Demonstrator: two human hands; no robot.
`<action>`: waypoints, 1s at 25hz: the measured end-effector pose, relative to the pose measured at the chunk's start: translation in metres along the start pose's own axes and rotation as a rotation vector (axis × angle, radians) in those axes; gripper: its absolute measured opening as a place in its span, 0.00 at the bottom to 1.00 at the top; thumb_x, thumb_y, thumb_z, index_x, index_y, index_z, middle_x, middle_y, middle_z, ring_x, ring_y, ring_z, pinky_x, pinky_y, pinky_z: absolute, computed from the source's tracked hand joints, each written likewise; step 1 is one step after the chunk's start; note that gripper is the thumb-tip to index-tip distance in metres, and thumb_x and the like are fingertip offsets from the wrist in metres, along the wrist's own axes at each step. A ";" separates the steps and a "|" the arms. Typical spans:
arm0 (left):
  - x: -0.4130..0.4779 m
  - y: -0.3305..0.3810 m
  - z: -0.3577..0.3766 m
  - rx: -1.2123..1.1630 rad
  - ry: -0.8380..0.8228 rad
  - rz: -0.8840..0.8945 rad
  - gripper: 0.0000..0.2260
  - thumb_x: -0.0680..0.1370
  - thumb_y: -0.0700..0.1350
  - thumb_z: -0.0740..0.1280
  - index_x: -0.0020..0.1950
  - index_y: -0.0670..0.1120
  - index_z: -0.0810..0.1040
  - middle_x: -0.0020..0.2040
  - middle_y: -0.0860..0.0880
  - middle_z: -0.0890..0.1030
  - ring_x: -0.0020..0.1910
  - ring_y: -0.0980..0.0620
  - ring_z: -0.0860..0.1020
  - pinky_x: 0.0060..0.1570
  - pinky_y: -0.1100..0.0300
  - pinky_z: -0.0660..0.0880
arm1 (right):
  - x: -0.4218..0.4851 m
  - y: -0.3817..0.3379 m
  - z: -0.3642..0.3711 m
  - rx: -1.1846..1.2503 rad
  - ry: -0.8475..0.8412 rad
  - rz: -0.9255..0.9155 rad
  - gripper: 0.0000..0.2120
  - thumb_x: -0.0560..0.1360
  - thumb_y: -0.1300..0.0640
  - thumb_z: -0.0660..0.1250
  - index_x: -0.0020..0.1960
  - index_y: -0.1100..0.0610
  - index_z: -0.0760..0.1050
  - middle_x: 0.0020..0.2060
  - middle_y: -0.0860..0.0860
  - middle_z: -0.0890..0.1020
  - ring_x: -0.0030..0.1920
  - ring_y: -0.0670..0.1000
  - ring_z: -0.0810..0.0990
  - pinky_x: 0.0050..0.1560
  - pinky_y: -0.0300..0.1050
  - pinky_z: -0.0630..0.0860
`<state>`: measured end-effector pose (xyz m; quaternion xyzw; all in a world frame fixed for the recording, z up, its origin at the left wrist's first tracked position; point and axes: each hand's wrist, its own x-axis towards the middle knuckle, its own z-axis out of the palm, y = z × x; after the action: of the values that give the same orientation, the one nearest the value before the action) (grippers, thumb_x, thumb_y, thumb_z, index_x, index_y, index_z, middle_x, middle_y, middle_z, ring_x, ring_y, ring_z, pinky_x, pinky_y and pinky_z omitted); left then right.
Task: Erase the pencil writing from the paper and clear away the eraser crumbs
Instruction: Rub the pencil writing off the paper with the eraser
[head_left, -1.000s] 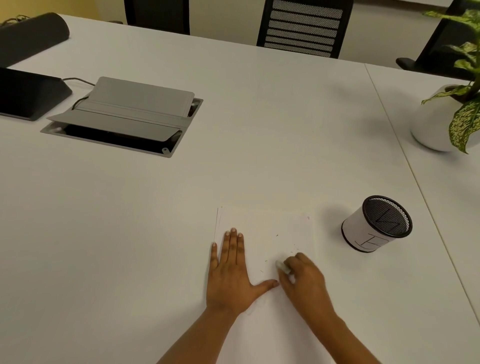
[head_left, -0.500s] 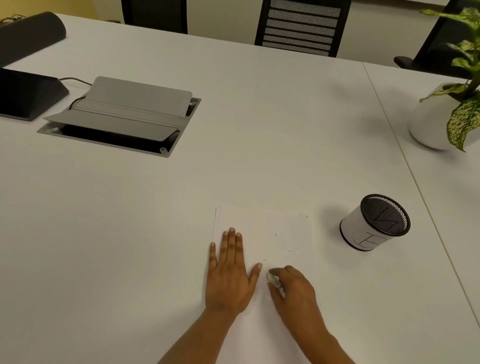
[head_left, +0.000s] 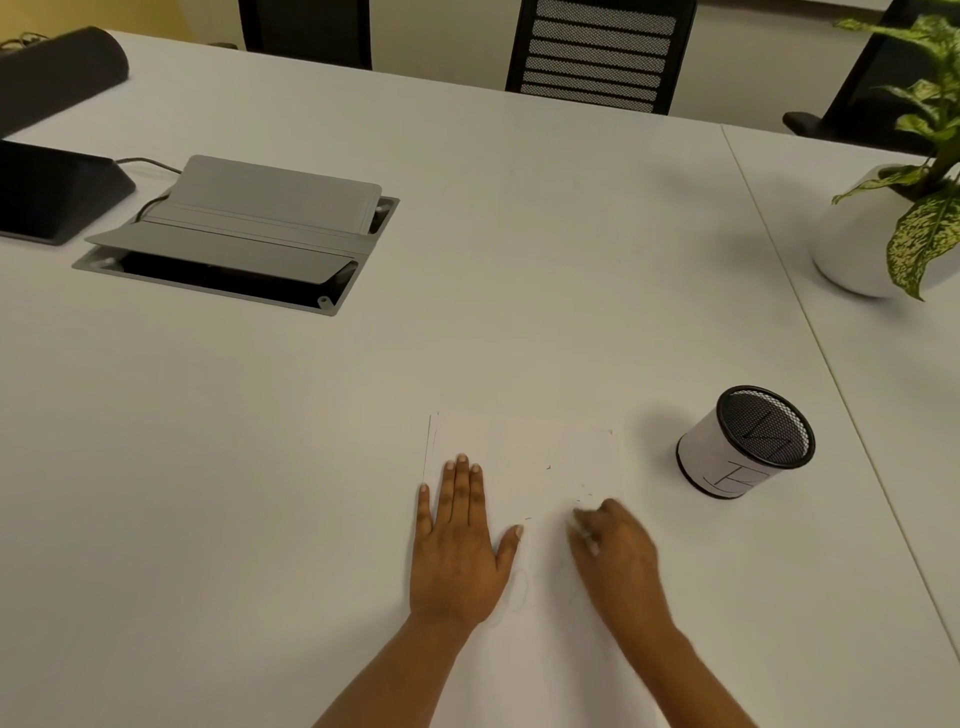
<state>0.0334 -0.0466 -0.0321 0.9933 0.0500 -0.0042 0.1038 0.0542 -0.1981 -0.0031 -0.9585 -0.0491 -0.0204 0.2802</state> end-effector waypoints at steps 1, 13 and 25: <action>0.000 0.000 0.000 -0.002 -0.004 -0.002 0.36 0.76 0.63 0.36 0.72 0.39 0.59 0.73 0.41 0.61 0.72 0.44 0.58 0.69 0.49 0.42 | -0.011 -0.006 0.004 0.023 -0.033 -0.046 0.03 0.71 0.67 0.67 0.40 0.64 0.79 0.30 0.45 0.66 0.33 0.50 0.70 0.32 0.34 0.62; 0.001 -0.001 0.004 -0.031 0.011 0.015 0.38 0.74 0.65 0.32 0.74 0.41 0.52 0.75 0.43 0.53 0.74 0.44 0.50 0.69 0.49 0.37 | 0.017 0.015 -0.011 -0.001 0.076 0.068 0.08 0.73 0.66 0.66 0.35 0.67 0.75 0.31 0.54 0.69 0.35 0.56 0.71 0.35 0.49 0.71; 0.000 0.000 0.002 -0.017 -0.003 0.007 0.38 0.75 0.64 0.33 0.73 0.40 0.55 0.74 0.42 0.57 0.73 0.44 0.54 0.69 0.50 0.39 | -0.006 0.006 0.001 -0.048 -0.003 -0.165 0.06 0.65 0.68 0.74 0.41 0.64 0.80 0.31 0.54 0.77 0.31 0.53 0.76 0.30 0.38 0.73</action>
<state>0.0334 -0.0471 -0.0342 0.9926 0.0463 -0.0050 0.1122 0.0493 -0.2036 -0.0076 -0.9576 -0.1277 -0.0430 0.2547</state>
